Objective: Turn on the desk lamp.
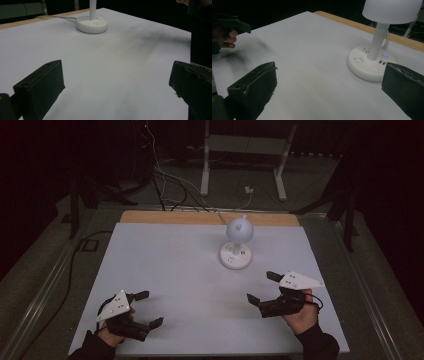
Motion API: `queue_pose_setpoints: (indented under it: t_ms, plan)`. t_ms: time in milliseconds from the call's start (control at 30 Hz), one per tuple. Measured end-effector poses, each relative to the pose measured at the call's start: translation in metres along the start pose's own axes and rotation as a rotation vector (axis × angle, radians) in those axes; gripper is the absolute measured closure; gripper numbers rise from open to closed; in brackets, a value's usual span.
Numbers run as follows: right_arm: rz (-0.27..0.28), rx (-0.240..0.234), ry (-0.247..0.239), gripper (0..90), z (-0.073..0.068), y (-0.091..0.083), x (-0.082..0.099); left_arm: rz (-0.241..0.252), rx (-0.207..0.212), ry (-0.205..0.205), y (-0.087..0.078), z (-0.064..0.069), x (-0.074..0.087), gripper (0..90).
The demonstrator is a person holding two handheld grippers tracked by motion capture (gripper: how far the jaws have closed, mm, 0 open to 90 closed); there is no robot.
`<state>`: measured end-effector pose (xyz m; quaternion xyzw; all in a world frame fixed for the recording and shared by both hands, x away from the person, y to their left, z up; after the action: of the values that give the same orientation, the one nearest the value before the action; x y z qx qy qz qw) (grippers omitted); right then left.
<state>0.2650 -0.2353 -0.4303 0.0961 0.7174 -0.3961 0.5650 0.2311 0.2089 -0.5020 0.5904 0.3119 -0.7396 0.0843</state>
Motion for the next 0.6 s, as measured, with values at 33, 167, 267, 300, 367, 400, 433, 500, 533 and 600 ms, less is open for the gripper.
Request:
queue_pose_setpoints:
  t_ms: [33, 167, 267, 300, 367, 400, 433, 500, 533, 600]
  plan:
    - [0.003, 0.006, -0.005, 0.0, 0.001, 0.002, -0.003, -0.001, 0.0, 0.001, 0.0, 0.0, 0.0, 0.4]
    - [0.004, 0.008, -0.002, 0.0, 0.004, 0.004, -0.006, 0.001, -0.001, -0.002, 0.0, -0.001, 0.0, 0.4]
    - [0.004, 0.01, 0.0, 0.0, 0.007, 0.009, -0.01, 0.002, 0.0, -0.001, 0.0, -0.001, 0.0, 0.4]
    - [0.005, 0.012, 0.001, 0.0, 0.007, 0.009, -0.011, 0.003, 0.001, -0.003, 0.0, -0.001, 0.0, 0.4]
    - [0.007, 0.011, 0.004, 0.0, 0.008, 0.01, -0.012, 0.001, 0.001, -0.002, 0.0, 0.0, 0.0, 0.3]
    - [0.005, 0.013, 0.0, 0.0, 0.01, 0.012, -0.014, 0.0, 0.002, 0.0, 0.0, 0.0, 0.0, 0.4]
    - [0.005, 0.013, 0.0, 0.0, 0.01, 0.012, -0.014, 0.001, 0.002, 0.0, 0.0, 0.0, 0.0, 0.4]
    - [0.007, 0.012, 0.003, 0.0, 0.011, 0.014, -0.016, 0.003, 0.002, -0.003, -0.001, -0.001, 0.0, 0.4]
    - [0.007, 0.011, 0.005, 0.0, 0.012, 0.015, -0.017, 0.002, 0.001, -0.003, 0.0, -0.001, 0.0, 0.4]
    - [0.005, 0.013, 0.011, 0.0, 0.016, 0.018, -0.02, 0.0, 0.003, 0.0, -0.001, 0.0, 0.0, 0.4]
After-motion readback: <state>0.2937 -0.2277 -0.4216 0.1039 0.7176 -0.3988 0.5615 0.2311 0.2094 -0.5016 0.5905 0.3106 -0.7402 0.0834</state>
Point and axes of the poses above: each handheld gripper's, and its own axes: y roughly forward along the jaws, x roughly out of its underside, z roughly to its right, the point moved 1 cm from there along y, roughly forward along the jaws, and after that the axes turned 2 degrees about -z, right-handed, at the moved point
